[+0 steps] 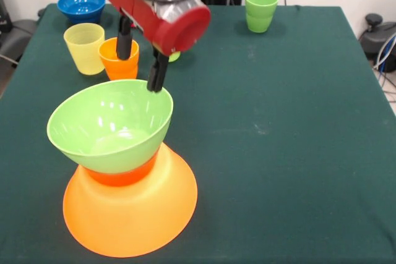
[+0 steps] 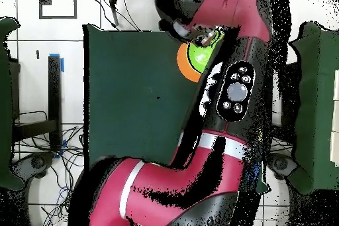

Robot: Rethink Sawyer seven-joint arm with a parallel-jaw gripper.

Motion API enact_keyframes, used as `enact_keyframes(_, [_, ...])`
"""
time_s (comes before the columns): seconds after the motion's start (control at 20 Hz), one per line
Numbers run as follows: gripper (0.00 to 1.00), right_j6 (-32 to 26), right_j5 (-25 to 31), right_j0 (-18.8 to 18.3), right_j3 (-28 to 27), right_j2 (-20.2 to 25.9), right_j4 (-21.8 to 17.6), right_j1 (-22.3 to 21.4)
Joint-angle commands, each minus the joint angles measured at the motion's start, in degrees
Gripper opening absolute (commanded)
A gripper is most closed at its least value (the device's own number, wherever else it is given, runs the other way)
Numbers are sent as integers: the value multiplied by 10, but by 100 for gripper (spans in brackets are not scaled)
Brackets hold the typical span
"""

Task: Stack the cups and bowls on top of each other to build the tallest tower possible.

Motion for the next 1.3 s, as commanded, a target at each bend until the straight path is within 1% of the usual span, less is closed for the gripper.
enact_keyframes(0.05, [100,-42,-53,23,174,54,-12,-54])
enact_keyframes(0.3, [100,-45,-101,23,252,60,-16,-85])
enact_keyframes(0.8, [100,-63,-203,9,384,74,-25,-132])
enact_keyframes(1.1, [100,-71,-256,1,446,76,-39,-153])
enact_keyframes(1.3, [100,-80,-280,-7,480,79,-47,-166])
